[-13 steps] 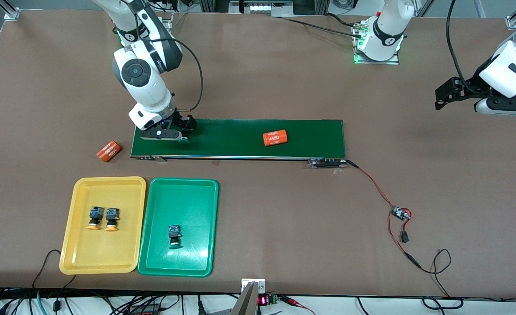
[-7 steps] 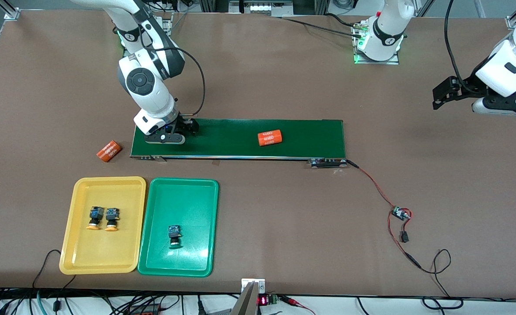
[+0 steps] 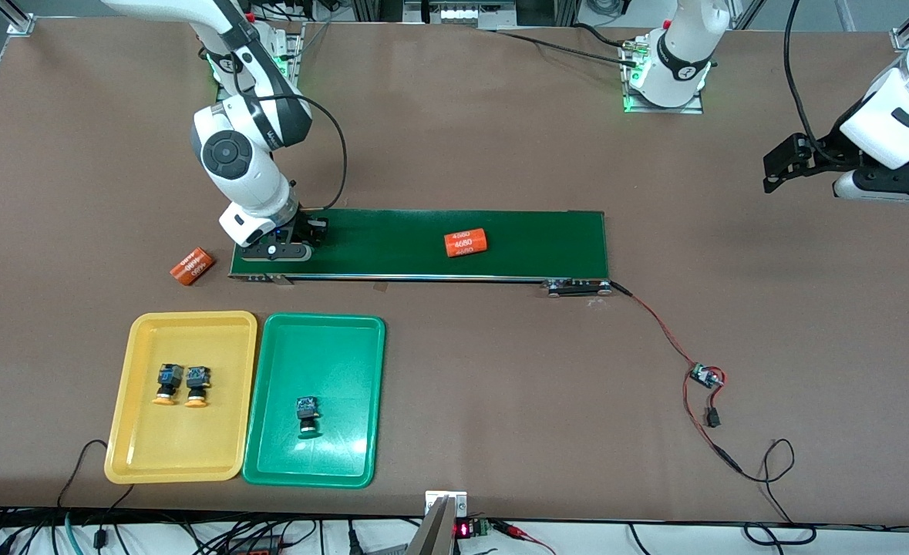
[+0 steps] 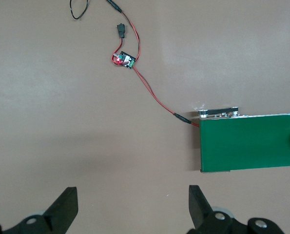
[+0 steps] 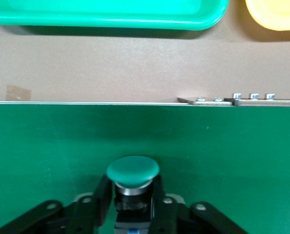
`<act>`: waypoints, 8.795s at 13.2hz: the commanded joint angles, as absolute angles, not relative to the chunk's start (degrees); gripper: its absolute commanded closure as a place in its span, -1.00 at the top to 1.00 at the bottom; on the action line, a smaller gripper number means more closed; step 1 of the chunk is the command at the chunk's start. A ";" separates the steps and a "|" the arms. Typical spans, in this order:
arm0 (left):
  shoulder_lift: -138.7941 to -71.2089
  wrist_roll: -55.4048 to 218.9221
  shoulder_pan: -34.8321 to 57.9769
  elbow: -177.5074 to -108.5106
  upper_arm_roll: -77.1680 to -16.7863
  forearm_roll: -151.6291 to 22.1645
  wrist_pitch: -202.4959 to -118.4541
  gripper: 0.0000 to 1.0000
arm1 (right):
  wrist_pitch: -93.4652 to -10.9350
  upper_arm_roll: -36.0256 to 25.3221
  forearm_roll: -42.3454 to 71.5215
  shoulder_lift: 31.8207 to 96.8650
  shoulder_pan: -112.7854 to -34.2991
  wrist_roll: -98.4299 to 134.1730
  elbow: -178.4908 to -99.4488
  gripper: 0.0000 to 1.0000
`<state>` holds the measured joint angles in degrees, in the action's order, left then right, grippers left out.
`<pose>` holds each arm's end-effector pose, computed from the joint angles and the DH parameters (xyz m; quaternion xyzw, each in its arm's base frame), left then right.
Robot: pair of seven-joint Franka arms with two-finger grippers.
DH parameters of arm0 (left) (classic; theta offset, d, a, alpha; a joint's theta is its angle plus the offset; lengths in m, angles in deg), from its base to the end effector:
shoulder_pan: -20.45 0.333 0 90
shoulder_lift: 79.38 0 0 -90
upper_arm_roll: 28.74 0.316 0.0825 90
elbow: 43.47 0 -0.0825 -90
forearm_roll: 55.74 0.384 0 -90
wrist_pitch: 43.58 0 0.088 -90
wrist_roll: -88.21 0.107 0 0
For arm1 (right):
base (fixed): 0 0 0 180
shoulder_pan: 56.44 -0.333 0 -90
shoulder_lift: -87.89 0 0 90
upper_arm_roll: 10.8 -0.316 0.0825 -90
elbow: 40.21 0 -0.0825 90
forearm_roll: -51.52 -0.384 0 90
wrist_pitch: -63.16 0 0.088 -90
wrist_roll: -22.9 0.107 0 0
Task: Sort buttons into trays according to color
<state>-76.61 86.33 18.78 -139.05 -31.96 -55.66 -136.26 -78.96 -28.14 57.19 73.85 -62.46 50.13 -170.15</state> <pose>0.5405 -0.0468 0.6090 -0.9997 0.0263 0.0010 0.0021 0.4902 0.2134 0.2536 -0.9999 -0.0017 0.0112 0.0016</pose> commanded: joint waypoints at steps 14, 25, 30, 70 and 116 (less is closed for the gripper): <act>-77.01 86.63 18.34 -137.43 -32.17 -54.69 -134.98 1.00 | -70.17 -26.28 58.02 63.49 -60.40 42.59 -138.33 -0.65; -77.09 86.54 18.16 -137.34 -32.17 -54.69 -134.98 1.00 | -84.49 -20.47 58.47 43.61 -67.78 43.21 -126.17 -0.63; -77.09 86.36 18.16 -137.34 -32.25 -54.69 -134.98 1.00 | -85.90 -19.77 58.55 42.37 -68.48 43.65 -126.43 0.38; -77.01 86.10 18.16 -137.34 -32.34 -54.77 -133.58 1.00 | -29.66 -16.69 53.54 84.20 -52.66 30.37 -131.18 1.00; -77.36 86.10 18.16 -136.46 -32.52 -54.95 -132.43 1.00 | -27.37 -16.43 52.66 84.20 -51.17 28.88 -131.00 1.00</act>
